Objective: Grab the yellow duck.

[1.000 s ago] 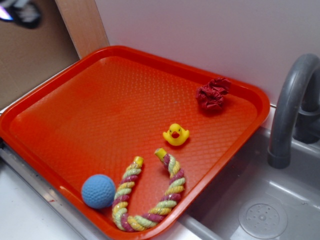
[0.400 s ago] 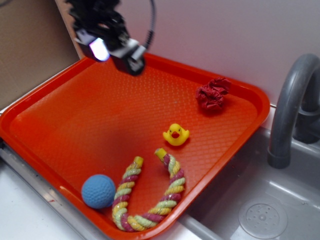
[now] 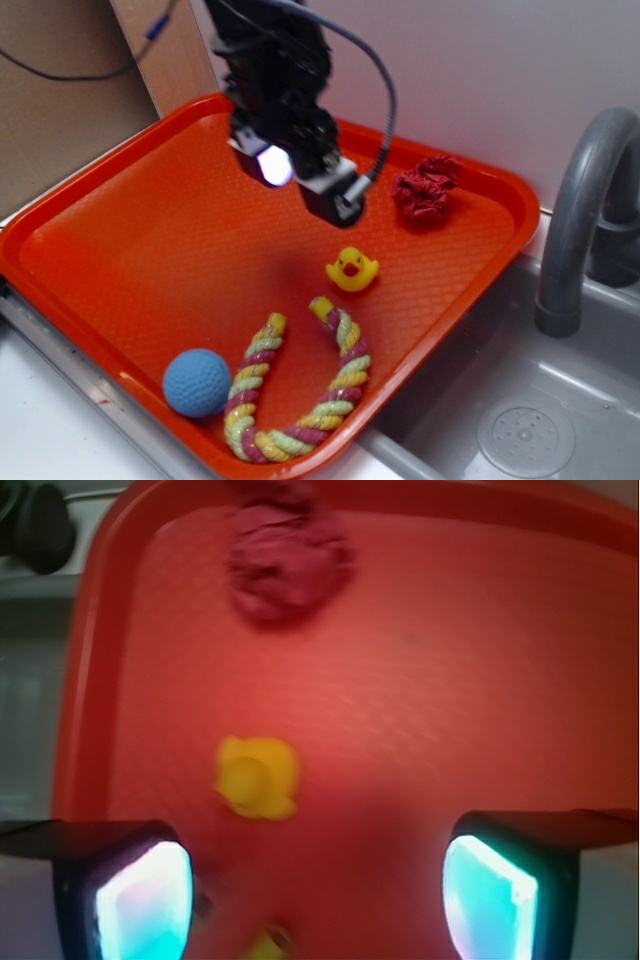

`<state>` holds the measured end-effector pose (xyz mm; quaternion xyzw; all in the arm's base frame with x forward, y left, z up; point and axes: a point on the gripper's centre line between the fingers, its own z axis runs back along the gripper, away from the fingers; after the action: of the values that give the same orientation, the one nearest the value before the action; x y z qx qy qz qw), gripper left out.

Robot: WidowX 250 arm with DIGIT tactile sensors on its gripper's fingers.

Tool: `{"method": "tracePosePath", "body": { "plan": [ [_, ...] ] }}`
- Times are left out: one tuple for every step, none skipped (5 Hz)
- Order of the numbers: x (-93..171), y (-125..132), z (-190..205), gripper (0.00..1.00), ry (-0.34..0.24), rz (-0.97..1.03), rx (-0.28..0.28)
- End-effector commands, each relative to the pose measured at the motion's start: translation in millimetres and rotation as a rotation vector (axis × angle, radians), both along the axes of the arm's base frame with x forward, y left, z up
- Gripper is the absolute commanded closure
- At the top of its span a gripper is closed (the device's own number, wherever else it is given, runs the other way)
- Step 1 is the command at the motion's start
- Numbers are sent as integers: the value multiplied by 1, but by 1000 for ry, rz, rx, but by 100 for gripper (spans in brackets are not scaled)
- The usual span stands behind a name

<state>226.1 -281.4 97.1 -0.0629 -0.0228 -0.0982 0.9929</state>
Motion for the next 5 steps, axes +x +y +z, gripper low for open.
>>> {"method": "tracePosePath", "body": {
  "plan": [
    [-2, -34, -8, 0, 6, -47, 68],
    [-5, -32, -25, 0, 32, -56, 127],
    [-6, -25, -38, 0, 60, -32, 186],
    [-2, -12, -43, 0, 92, 22, 161],
    [-5, -13, -47, 34, 100, 47, 142]
  ]
}}
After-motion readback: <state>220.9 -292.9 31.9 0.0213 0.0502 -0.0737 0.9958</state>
